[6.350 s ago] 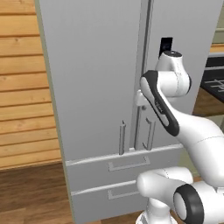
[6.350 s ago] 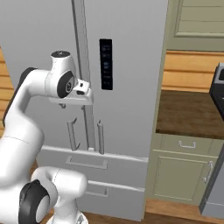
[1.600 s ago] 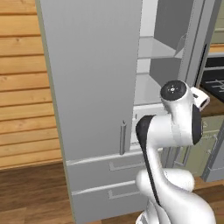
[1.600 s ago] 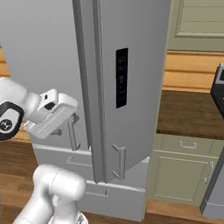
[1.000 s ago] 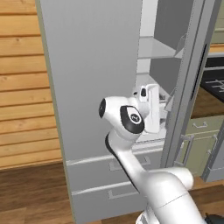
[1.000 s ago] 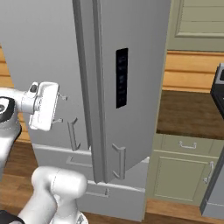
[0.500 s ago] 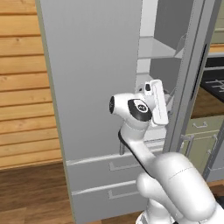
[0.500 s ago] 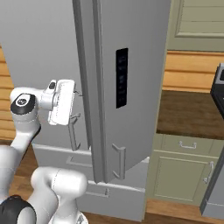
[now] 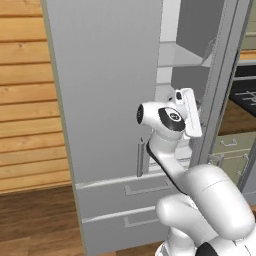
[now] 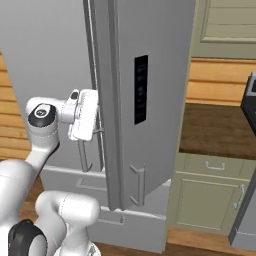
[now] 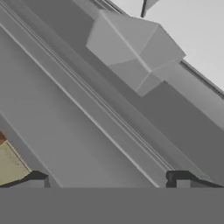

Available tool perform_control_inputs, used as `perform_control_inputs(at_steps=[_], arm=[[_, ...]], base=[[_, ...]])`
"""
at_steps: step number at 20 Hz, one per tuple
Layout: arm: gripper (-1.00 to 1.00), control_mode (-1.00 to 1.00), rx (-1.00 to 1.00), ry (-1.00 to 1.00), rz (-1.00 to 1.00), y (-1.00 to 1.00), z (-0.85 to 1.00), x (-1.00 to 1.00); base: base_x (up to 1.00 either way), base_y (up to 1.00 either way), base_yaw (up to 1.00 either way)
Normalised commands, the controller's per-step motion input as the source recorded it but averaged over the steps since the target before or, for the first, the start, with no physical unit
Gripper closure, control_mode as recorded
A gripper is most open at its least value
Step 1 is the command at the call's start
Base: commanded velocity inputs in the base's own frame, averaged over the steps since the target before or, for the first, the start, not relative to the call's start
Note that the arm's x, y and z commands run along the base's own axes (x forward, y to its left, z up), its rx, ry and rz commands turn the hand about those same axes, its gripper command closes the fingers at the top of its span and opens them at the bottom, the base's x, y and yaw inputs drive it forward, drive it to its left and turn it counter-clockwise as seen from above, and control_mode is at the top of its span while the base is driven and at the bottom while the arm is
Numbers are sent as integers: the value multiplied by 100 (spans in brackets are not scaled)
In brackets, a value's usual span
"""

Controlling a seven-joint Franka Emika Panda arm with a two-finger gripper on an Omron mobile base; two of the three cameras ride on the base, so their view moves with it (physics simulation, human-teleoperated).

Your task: Take the strawberry from the fridge and place it on top of the pancake, located on the dining counter.

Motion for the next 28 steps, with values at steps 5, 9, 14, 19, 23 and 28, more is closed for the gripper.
perform_control_inputs(at_steps=[5, 9, 14, 19, 23, 28], arm=[[-100, -100, 0, 0, -1, -65, 0, -38], [-100, -100, 0, 0, -5, -79, 0, -52], [-100, -100, 5, 0, -8, -96, 0, -44], [-100, -100, 12, 0, -12, -100, 4, -36], [-100, -100, 13, -3, -9, -88, 15, -23], [-100, -100, 10, -14, 0, -33, 28, -39]], base=[[0, 0, 0], [0, 0, 0], [0, 0, 0], [0, 0, 0], [0, 0, 0], [0, 0, 0]])
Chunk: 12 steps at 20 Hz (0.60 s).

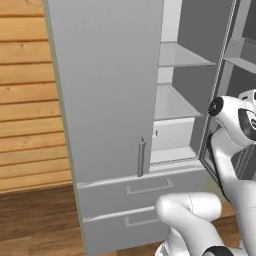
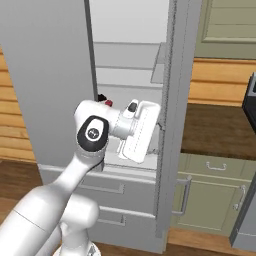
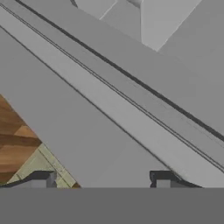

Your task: Take the strawberry from the fridge and place it on top of the pancake, located on the dining counter.

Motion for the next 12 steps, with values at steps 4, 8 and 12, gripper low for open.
perform_control_inputs(at_steps=[4, 8, 12], arm=[[-100, -100, 6, -28, 1, 47, 13, -44], [-100, -100, 25, -15, -12, 100, -5, -6], [-100, -100, 53, -19, -25, 100, -18, 1]], base=[[0, 0, 0], [0, 0, 0], [0, 0, 0]])
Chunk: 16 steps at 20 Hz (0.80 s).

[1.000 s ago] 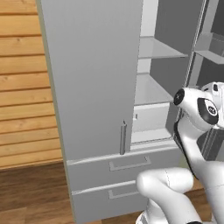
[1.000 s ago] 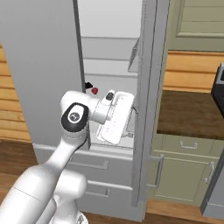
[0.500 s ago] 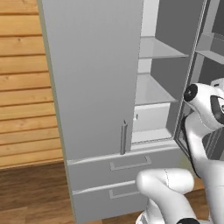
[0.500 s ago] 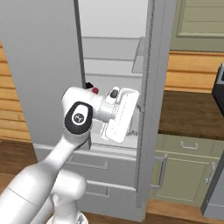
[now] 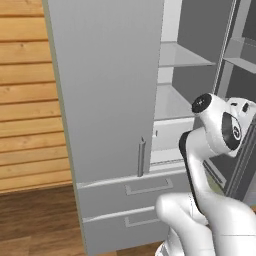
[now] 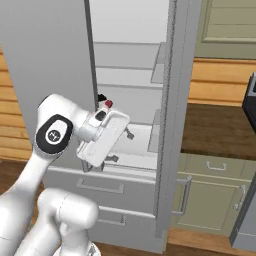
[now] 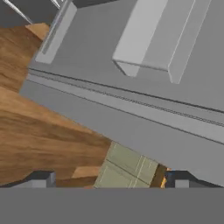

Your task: Take the strawberry from the fridge and place it on top of the pancake, located on the dining counter.

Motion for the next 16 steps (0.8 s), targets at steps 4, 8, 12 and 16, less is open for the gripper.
perform_control_inputs(at_steps=[4, 8, 12, 16], arm=[[-100, -100, 48, -42, -38, 81, 0, 26], [-100, -100, 49, -38, -39, 79, -7, 36], [-100, -100, 63, -23, -35, 71, -47, 52], [-100, -100, 64, -17, -30, 79, -56, 67]], base=[[0, 0, 0], [0, 0, 0], [0, 0, 0], [0, 0, 0]])
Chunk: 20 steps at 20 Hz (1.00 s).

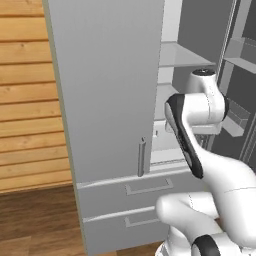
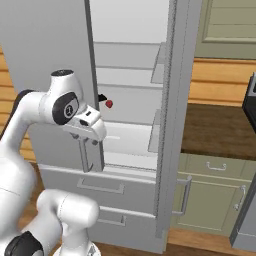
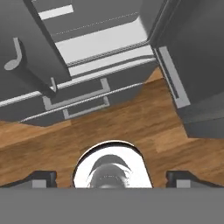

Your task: Take the strawberry from the fridge and place it on top of the pancake, located on the dining counter.

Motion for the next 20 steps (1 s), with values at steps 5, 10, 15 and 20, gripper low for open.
perform_control_inputs(at_steps=[5, 10, 15, 20], arm=[[-100, -100, 41, -7, -10, 73, -62, 90], [-100, -100, -15, -10, 17, 71, -61, 98], [-100, -100, -14, -15, 11, 44, -41, 76], [-100, -100, -15, -6, 1, 10, -47, 58]], base=[[0, 0, 0], [0, 0, 0], [0, 0, 0], [0, 0, 0]])
